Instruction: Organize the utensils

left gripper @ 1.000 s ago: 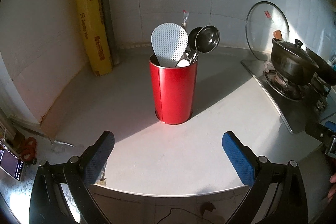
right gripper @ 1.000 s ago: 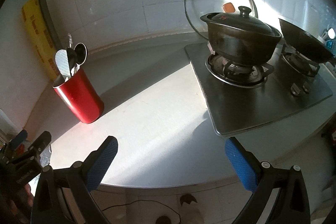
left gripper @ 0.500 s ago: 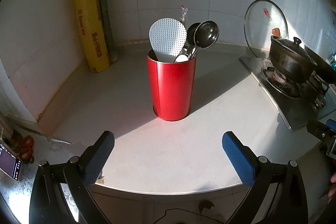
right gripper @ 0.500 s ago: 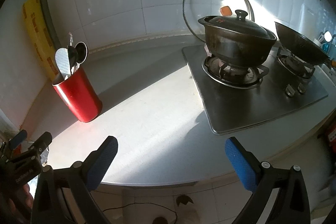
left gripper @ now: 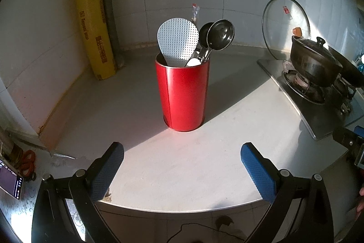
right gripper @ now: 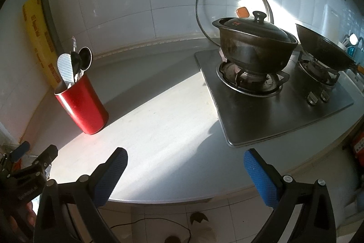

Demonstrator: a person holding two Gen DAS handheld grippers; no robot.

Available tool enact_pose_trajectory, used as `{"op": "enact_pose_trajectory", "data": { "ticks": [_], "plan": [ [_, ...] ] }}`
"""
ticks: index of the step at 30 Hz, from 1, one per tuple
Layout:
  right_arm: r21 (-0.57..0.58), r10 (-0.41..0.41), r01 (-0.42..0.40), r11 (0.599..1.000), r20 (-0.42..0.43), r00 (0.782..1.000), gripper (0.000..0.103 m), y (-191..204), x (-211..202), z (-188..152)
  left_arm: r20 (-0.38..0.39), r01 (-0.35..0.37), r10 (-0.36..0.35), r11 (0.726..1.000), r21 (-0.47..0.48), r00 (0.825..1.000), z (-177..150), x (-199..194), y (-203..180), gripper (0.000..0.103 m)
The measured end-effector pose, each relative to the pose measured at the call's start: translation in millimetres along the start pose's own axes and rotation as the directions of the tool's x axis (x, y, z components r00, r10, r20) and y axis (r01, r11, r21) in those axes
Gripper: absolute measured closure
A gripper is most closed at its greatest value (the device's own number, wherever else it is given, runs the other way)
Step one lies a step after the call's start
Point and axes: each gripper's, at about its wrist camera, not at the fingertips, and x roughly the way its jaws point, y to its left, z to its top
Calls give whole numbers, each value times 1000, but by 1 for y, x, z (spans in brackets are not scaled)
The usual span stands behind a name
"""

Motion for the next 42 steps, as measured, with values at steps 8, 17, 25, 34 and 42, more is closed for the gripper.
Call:
{"op": "enact_pose_trajectory", "data": {
  "ticks": [8, 17, 25, 34, 42],
  "plan": [
    [-4, 4, -4, 1000, 0, 1000, 0, 4, 1, 0, -4, 1, -1, 1000, 0, 1000, 1, 1, 2, 1],
    [-5, 0, 0, 1000, -1, 1000, 0, 7, 2, 0, -10, 5, -5, 1000, 3, 1000, 1, 3, 3, 1],
    [-11, 5, -5, 1000, -5, 1000, 0, 7, 4, 3, -20, 5, -5, 1000, 9, 1000, 1, 7, 1, 1],
    [-15, 10, -10, 1000, -14, 1000, 0, 9, 8, 5, -34, 1, -1, 1000, 6, 999, 1, 10, 2, 1],
    [-15, 10, -10, 1000, -18, 1000, 0, 8, 11, 6, -38, 4, -4, 1000, 5, 999, 2, 13, 3, 1]
  ]
}}
